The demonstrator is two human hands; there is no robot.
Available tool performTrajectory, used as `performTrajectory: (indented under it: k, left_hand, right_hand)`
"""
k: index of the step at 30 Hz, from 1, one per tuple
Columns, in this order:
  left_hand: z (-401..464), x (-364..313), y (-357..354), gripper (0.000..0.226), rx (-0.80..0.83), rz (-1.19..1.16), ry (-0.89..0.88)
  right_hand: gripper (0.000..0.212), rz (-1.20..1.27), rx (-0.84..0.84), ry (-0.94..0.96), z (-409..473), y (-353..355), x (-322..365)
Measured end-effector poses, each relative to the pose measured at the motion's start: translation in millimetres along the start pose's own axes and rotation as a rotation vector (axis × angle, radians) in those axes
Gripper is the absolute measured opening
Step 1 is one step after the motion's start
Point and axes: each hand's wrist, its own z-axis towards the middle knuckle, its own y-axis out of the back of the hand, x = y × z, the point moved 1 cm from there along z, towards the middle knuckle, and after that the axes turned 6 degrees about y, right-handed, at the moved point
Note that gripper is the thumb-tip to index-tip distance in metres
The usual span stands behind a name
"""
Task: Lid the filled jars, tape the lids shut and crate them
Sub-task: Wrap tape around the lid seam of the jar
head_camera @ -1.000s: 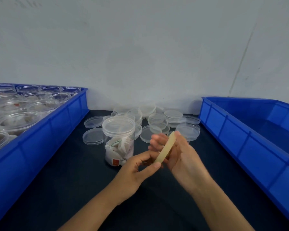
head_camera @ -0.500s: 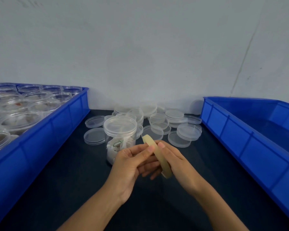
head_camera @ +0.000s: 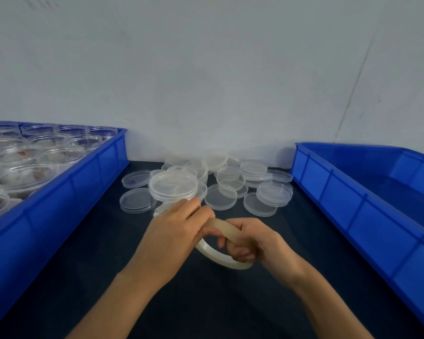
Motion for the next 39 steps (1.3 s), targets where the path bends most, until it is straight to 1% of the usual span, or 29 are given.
performTrajectory:
  k: [3, 6, 10, 12, 13, 14, 15, 17, 18, 19, 20, 21, 22, 24, 26, 28, 30, 35, 39]
  left_hand:
    - [-2.0, 1.5, -3.8, 0.043, -0.029, -0.124, 0.074]
    - [-7.8, 5.3, -10.0, 0.039, -0.05, -0.412, 0.219]
    - [-11.0, 6.6, -18.7, 0.035, -0.066, -0.722, 0.502]
    - [-11.9, 5.6, -20.7, 0.031, -0.036, -0.838, 0.595]
    - [-11.9, 5.4, -19.3, 0.03, -0.009, -0.845, 0.599]
    - [-11.9, 5.5, -16.3, 0.028, 0.019, -0.81, 0.566]
    - [-11.7, 6.0, -12.3, 0.027, 0.04, -0.706, 0.485]
    - [-10.4, 8.3, -4.6, 0.033, 0.061, -0.355, 0.272]
    - [-9.8, 10.0, -3.6, 0.039, 0.057, -0.209, 0.21]
    - [-9.7, 10.8, -3.8, 0.038, 0.042, -0.126, 0.194]
    - [-9.5, 9.4, -4.0, 0.031, 0.033, -0.099, 0.223]
    - [-9.9, 7.6, -5.7, 0.023, 0.029, -0.11, 0.274]
    - [-10.6, 5.6, -7.4, 0.023, 0.034, -0.149, 0.335]
    - [-14.0, 3.4, -13.2, 0.032, 0.041, -0.274, 0.449]
    - [-16.4, 2.2, -18.0, 0.037, 0.024, -0.34, 0.496]
    - [-18.1, 1.1, -19.9, 0.044, 0.032, -0.363, 0.503]
    - [-18.0, 3.3, -20.5, 0.048, 0.038, -0.332, 0.499]
    - [-15.2, 9.3, -17.7, 0.04, 0.034, -0.221, 0.44]
    - [-16.5, 10.7, -20.3, 0.042, 0.071, -0.209, 0.432]
  right_hand:
    - [0.025, 0.063, 0.0, 0.082, -3.3, 1.4, -8.1]
    - [0.029, 0.131, 0.011, 0.115, -3.7, 8.2, -14.6]
    - [0.025, 0.286, -0.014, 0.149, -5.6, 15.2, -16.6]
    - [0.024, 0.344, -0.024, 0.15, -6.4, 17.6, -16.3]
    - [0.025, 0.356, -0.022, 0.145, -7.0, 18.5, -16.1]
    - [0.025, 0.353, -0.015, 0.142, -7.5, 18.8, -16.0]
    - [0.026, 0.341, -0.005, 0.141, -8.0, 18.5, -15.5]
    - [0.028, 0.318, 0.028, 0.146, -8.7, 16.2, -14.3]
    - [0.029, 0.31, 0.047, 0.152, -8.3, 14.4, -13.6]
    - [0.03, 0.31, 0.065, 0.16, -7.7, 12.5, -12.8]
    - [0.03, 0.321, 0.077, 0.173, -6.8, 10.7, -11.6]
    - [0.031, 0.343, 0.082, 0.189, -6.1, 9.6, -10.4]
    - [0.032, 0.368, 0.081, 0.205, -5.6, 9.0, -9.3]
    - [0.032, 0.41, 0.066, 0.232, -5.3, 9.6, -7.7]
    - [0.032, 0.435, 0.046, 0.243, -5.5, 10.6, -7.2]
    - [0.032, 0.448, 0.028, 0.234, -6.4, 10.1, -7.3]
    - [0.03, 0.439, 0.004, 0.226, -6.7, 8.6, -7.6]
    - [0.02, 0.416, -0.034, 0.187, -5.8, 2.9, -6.5]
    - [0.018, 0.419, -0.049, 0.151, -5.7, 1.0, -7.9]
